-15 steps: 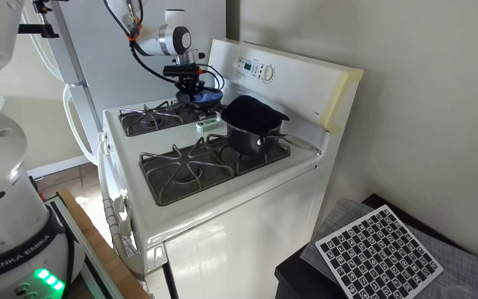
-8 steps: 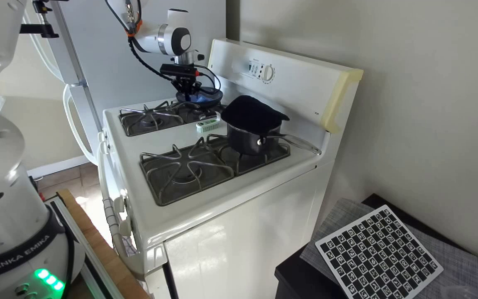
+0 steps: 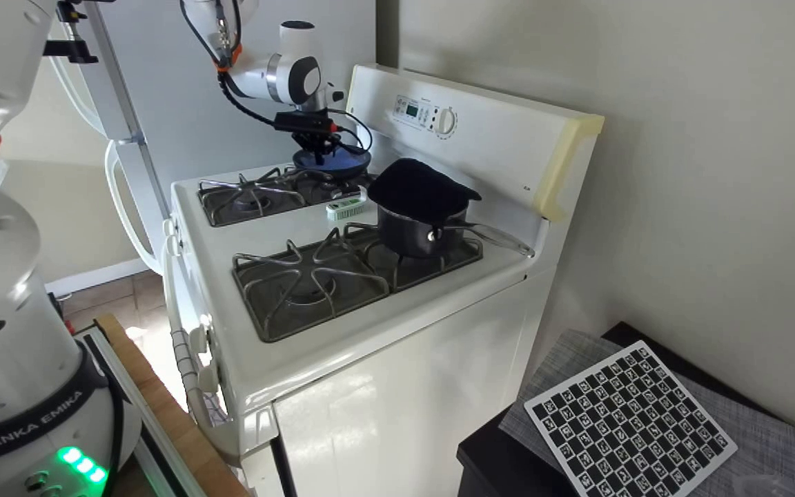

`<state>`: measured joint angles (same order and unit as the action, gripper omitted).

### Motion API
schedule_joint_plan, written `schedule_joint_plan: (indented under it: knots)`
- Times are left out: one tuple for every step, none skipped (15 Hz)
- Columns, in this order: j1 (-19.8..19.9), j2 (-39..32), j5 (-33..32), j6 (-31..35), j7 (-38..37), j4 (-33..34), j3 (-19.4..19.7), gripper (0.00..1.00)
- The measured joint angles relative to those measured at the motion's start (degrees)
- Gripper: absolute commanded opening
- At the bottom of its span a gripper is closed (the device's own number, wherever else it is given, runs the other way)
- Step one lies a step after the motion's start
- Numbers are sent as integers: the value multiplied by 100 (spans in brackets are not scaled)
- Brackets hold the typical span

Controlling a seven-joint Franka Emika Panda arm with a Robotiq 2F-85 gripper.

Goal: Move the pan backwards then use the blue fabric to wipe the pan.

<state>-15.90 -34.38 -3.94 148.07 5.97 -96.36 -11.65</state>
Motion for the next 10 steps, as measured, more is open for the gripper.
schedule_joint_plan:
  knots:
    - [-28, 1, -112, 14, -9, 2, 59, 0]
    - [-66, 5, -241, 15, -25, 6, 131, 0]
    - [-105, 11, -368, 15, -38, 8, 202, 0]
    - [-145, 17, -491, 15, -48, 10, 270, 0]
    - [-180, 22, -597, 14, -57, 11, 323, 0]
    - [-201, 27, -665, -2, -59, 11, 349, 0]
    - [-218, 34, -704, -27, -59, 11, 365, 0]
    - [-231, 47, -723, -110, -59, 16, 370, 0]
    - [-242, 66, -727, -241, -59, 27, 370, 0]
    - [-252, 95, -727, -418, -59, 35, 367, 0]
